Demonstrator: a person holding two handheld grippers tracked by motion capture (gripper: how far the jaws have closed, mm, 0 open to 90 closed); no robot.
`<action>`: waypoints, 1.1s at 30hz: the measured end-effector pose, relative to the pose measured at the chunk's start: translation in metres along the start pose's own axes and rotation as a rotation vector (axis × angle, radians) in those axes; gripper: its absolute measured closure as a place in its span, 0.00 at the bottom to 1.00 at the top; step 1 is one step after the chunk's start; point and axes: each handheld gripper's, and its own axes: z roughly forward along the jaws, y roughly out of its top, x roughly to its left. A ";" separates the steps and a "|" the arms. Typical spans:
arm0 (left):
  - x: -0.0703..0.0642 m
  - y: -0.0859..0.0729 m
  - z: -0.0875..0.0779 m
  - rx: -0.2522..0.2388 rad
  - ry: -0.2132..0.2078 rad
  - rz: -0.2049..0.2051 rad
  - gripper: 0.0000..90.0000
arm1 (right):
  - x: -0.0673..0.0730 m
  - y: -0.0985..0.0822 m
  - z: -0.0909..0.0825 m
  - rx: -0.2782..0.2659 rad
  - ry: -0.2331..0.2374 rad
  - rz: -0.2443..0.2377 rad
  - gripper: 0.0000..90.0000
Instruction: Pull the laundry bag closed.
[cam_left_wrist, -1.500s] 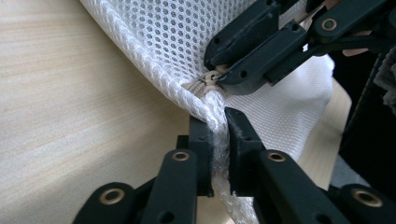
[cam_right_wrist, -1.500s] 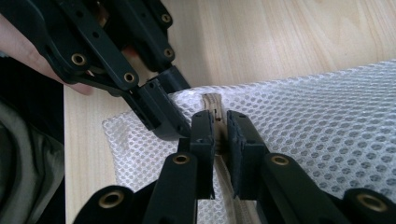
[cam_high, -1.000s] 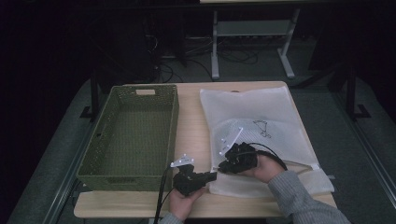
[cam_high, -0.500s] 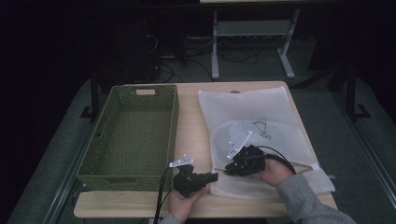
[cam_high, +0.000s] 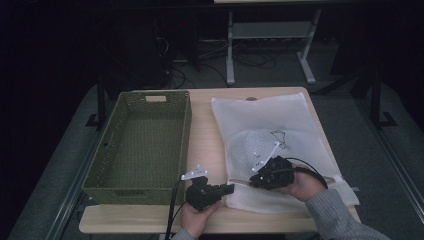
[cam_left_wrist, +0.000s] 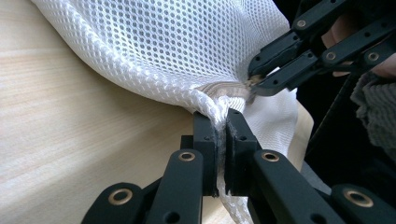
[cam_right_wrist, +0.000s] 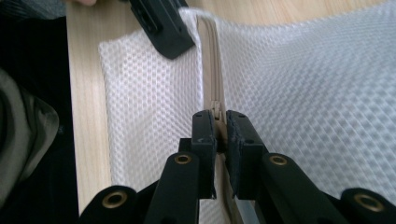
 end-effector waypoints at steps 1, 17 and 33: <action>0.000 0.000 0.000 -0.001 0.000 0.003 0.95 | 0.000 -0.002 -0.001 0.003 -0.002 0.000 0.91; -0.004 0.001 -0.002 0.001 0.028 0.050 0.95 | -0.005 -0.024 -0.025 0.001 -0.018 0.044 0.91; -0.003 -0.001 -0.003 0.007 0.040 0.067 0.95 | -0.009 -0.038 -0.039 0.007 -0.028 0.072 0.91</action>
